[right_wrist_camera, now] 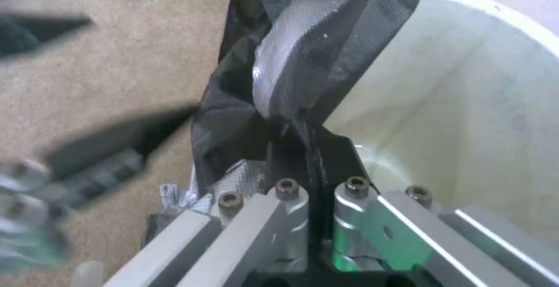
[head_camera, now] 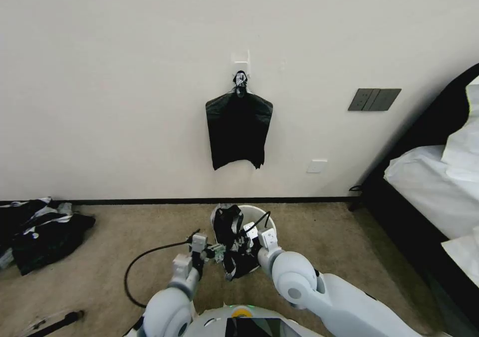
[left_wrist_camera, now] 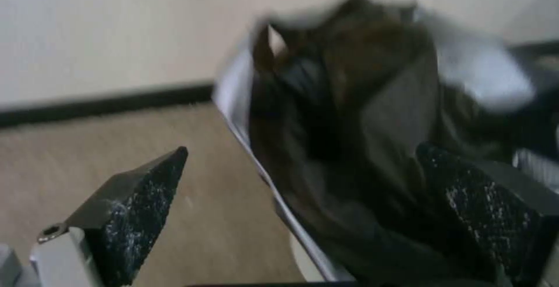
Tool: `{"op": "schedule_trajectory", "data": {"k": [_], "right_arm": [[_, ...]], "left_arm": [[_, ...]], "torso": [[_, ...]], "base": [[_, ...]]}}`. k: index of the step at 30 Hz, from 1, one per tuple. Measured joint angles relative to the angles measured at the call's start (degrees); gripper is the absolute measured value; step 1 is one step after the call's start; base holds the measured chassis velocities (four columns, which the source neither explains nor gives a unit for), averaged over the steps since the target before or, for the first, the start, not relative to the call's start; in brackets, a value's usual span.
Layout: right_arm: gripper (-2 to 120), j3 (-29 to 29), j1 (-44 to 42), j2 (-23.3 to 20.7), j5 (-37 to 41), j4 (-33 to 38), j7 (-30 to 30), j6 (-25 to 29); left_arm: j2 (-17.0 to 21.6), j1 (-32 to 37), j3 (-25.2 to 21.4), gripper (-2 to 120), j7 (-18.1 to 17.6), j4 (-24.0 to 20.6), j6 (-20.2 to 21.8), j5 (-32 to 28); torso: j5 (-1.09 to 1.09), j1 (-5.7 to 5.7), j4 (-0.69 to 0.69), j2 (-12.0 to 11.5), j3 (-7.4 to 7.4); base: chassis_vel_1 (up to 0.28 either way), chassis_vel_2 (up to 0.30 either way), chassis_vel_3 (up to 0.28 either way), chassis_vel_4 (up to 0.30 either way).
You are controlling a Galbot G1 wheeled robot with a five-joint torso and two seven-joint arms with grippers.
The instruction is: Place a trash bag onto the trash bin.
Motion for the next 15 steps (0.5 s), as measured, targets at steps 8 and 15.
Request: {"op": "schedule_trajectory", "data": {"k": [8,15], "right_arm": [[0,0.75,-0.22,-0.6,0.05,-0.05,0.0,0.01],[0,1.41,-0.52,-0.72,0.07,-0.09,0.0,0.02]], "left_arm": [[-2.29,-10.62,5.52,100,-8.22,5.1,7.57,-7.79],[-3.45,-16.6,6.24,100,-16.86,7.56,12.31,-16.32]], "torso": [[-0.01,0.0,-0.01,0.0,0.0],[0.0,0.0,0.0,0.0,0.0]], "base": [[0.0,0.0,0.0,0.0],[0.0,0.0,0.0,0.0]]}}
